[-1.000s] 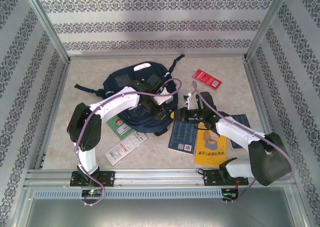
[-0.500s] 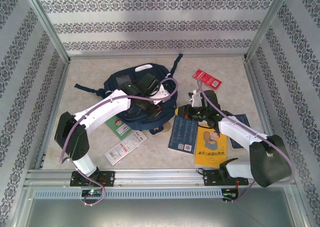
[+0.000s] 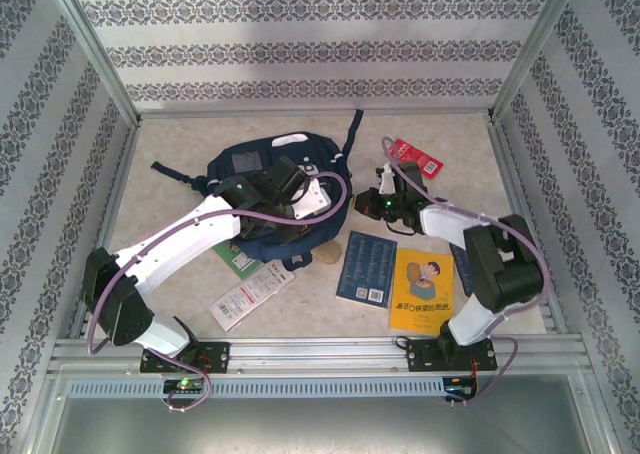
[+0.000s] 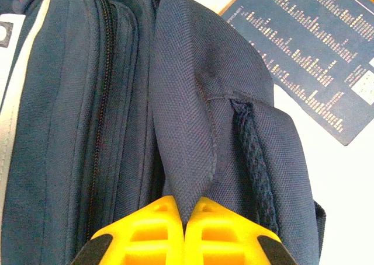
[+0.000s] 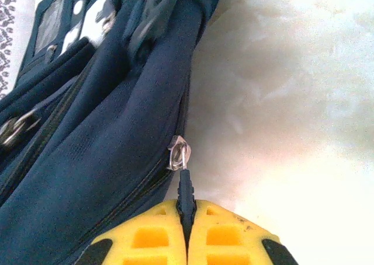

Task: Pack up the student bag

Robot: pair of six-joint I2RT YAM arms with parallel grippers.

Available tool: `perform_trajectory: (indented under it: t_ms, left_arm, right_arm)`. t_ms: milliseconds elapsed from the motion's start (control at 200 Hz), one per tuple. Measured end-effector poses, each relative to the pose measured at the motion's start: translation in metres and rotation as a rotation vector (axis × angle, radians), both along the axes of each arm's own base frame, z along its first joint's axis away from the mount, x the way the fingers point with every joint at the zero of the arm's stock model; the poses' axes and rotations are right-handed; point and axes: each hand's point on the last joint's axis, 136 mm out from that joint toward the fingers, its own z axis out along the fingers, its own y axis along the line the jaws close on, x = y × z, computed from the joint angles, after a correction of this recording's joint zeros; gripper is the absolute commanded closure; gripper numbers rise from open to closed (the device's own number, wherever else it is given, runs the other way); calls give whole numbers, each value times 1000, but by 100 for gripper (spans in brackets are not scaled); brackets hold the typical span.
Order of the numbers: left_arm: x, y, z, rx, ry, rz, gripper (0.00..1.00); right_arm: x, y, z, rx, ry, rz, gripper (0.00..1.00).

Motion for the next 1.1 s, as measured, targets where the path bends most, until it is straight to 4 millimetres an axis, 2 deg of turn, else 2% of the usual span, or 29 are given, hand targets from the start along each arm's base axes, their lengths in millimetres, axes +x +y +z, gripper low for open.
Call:
perform_trajectory:
  t_ms: [265,290,340,375,430,480,565,690,809,919,1014,1099]
  left_arm:
    - [1,3,8,2,-64,-35,100]
    - [3,3,9,2,-71,-34,100]
    - [5,3,9,5,-81,-32,100]
    - [6,3,9,6,-84,-30,100]
    - [7,3,8,12,-83,-28,100]
    - [10,2,5,21,-78,-25,100]
    - [21,-7,1,29,-65,-18,100]
    - [45,-22,-11,38,-42,2,100]
    - [73,-27,-15,39,-51,36,100]
    - [104,-21,-6,36,-93,89,100]
    - [134,-10,12,26,-154,137,100]
    - [152,1,26,14,-205,162,100]
  right_arm:
    - [55,13,-14,64,25,-25,99]
    - [58,14,-14,70,24,-29,93]
    - [62,15,-13,77,21,-36,69]
    - [64,14,-12,71,17,-47,56]
    - [68,7,-12,41,4,-82,45]
    - [69,-3,-9,1,-12,-125,40]
    - [62,-22,3,-72,-48,-189,37]
    - [46,-50,39,-153,-144,-286,38]
    - [26,-67,62,-195,-208,-340,38]
    - [8,-71,65,-222,-208,-345,38]
    - [-9,-71,61,-237,-194,-324,37]
    - [-21,-71,58,-249,-187,-305,34]
